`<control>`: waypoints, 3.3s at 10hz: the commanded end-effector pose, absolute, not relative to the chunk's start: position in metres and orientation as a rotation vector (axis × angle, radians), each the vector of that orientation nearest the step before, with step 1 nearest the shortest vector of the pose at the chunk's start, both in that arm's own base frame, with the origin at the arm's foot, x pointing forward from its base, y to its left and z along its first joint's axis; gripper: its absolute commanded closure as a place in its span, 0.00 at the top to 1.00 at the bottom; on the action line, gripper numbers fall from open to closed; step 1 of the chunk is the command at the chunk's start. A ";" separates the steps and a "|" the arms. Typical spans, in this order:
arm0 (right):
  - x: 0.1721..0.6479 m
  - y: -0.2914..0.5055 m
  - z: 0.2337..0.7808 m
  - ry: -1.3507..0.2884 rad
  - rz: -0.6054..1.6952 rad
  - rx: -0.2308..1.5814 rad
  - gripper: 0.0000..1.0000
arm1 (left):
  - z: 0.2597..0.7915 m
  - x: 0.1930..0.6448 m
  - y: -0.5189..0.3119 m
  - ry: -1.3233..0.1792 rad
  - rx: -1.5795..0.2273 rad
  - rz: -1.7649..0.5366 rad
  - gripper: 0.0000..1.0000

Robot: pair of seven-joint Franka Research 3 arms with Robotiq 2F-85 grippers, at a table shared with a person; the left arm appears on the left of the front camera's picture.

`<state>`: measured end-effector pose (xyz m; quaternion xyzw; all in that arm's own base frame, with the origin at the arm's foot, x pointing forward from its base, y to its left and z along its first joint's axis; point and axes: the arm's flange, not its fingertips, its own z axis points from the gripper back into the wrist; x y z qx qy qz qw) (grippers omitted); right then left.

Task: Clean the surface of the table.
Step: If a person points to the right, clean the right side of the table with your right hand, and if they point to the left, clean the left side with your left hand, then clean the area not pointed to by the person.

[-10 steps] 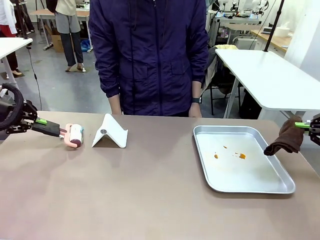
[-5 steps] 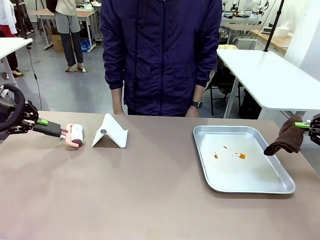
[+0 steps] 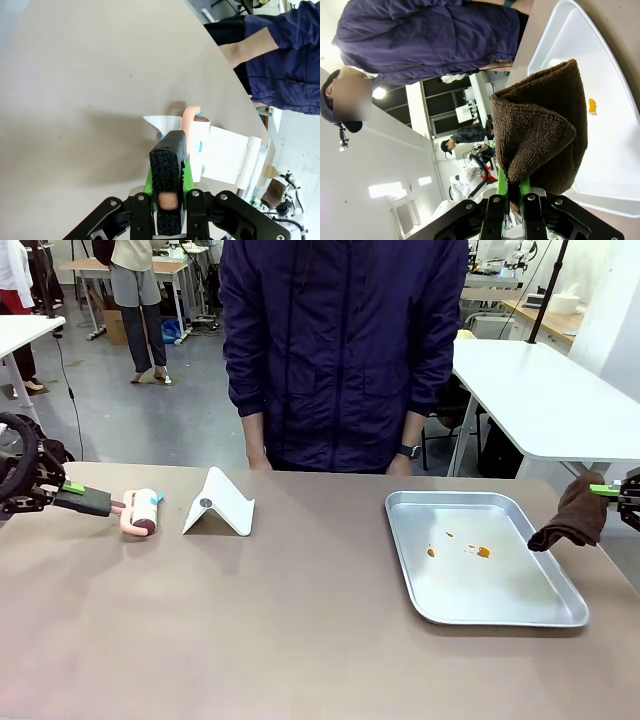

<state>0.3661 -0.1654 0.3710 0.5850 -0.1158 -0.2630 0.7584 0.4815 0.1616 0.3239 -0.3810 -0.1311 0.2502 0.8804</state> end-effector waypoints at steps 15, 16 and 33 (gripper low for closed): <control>0.365 -0.165 0.377 -0.229 -0.582 1.275 0.00 | 0.359 0.397 0.309 -0.212 -1.427 0.392 0.22; 0.365 -0.165 0.377 -0.229 -0.582 1.275 0.00 | 0.368 0.373 0.310 -0.266 -1.458 0.336 0.22; 0.365 -0.165 0.377 -0.229 -0.582 1.275 0.00 | 0.374 0.301 0.312 -0.411 -1.500 0.295 0.22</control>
